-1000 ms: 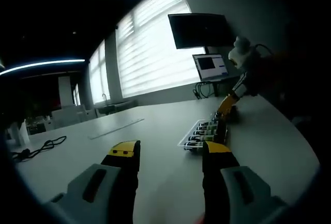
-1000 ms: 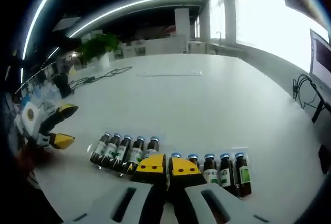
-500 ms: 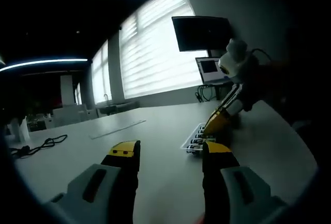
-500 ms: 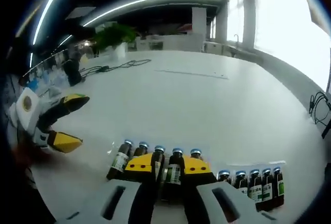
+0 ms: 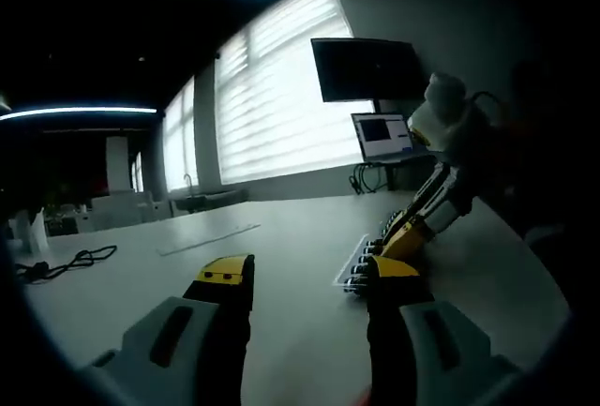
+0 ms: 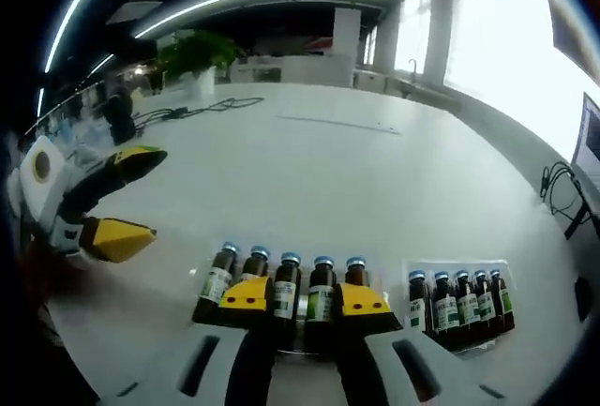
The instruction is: Grip medicine bottles put into box
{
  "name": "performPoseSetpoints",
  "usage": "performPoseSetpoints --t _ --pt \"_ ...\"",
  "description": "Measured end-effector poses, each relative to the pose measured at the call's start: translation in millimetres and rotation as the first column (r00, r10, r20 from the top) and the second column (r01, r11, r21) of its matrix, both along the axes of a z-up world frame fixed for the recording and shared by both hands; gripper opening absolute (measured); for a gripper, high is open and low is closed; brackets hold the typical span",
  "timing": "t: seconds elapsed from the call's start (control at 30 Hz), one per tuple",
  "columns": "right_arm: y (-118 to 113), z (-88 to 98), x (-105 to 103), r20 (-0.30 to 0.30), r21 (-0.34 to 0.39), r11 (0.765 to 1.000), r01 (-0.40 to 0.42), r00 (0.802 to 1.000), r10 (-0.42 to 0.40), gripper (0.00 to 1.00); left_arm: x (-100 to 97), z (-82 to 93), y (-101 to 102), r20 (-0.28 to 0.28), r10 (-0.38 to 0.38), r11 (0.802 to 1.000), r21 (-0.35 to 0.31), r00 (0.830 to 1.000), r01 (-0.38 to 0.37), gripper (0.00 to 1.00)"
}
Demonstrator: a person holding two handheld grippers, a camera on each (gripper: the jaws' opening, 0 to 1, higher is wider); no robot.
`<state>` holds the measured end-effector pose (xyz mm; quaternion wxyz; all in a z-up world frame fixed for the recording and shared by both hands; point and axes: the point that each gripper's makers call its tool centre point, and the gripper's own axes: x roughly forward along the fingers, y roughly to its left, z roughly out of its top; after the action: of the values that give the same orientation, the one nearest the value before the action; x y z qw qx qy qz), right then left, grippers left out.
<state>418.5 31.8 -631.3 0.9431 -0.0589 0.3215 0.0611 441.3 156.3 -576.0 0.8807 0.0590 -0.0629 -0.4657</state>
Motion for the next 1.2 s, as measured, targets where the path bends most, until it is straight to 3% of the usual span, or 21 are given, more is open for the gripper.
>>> performPoseSetpoints --t 0.23,0.37,0.5,0.57,0.63,0.67,0.77,0.83,1.07,1.2 --pt "0 -0.3 -2 0.006 0.011 1.0 0.024 1.0 -0.024 0.21 -1.9 0.6 0 -0.001 -0.014 1.0 -0.008 1.0 0.014 0.41" --pt "2 22.1 0 0.087 0.169 0.985 0.043 0.995 -0.059 0.21 -2.6 0.2 0 0.0 -0.016 1.0 -0.004 1.0 0.016 0.41" --pt "-18 34.7 0 0.128 0.192 0.981 0.031 0.99 -0.056 0.19 -1.6 -0.6 0 -0.001 -0.01 1.0 0.002 1.0 0.01 0.41" --pt "-23 43.3 1 0.181 0.186 0.983 -0.011 0.983 -0.024 0.15 -0.8 -0.8 0 0.0 -0.003 1.0 0.006 1.0 0.003 0.41" --pt "-20 54.4 1 0.248 0.228 0.972 -0.058 0.969 -0.001 0.15 0.4 -0.4 1 -0.001 0.007 1.0 0.006 1.0 -0.007 0.41" --pt "-20 55.2 0 0.247 0.266 0.963 -0.049 0.969 -0.019 0.16 1.1 -0.8 2 -0.002 0.013 1.0 0.008 1.0 -0.013 0.41" --pt "-22 51.5 -3 0.251 0.274 0.958 -0.08 0.968 0.009 0.17 1.9 0.2 4 -0.013 0.029 1.0 0.004 1.0 -0.029 0.41" --pt "-23 59.5 -2 0.325 0.244 0.959 -0.143 0.944 0.058 0.19 1.5 -0.8 7 -0.038 0.052 0.999 0.001 0.998 -0.052 0.41" --pt "-39 60.3 -8 0.371 0.193 0.954 -0.228 0.917 0.144 0.23 -23.0 13.3 14 -0.048 0.101 0.995 -0.009 0.994 -0.101 0.42" --pt "-41 75.5 -19 0.457 0.286 0.898 -0.334 0.872 0.179 0.3 -39.4 29.0 16 -0.033 0.122 0.992 -0.017 0.992 -0.123 0.42"
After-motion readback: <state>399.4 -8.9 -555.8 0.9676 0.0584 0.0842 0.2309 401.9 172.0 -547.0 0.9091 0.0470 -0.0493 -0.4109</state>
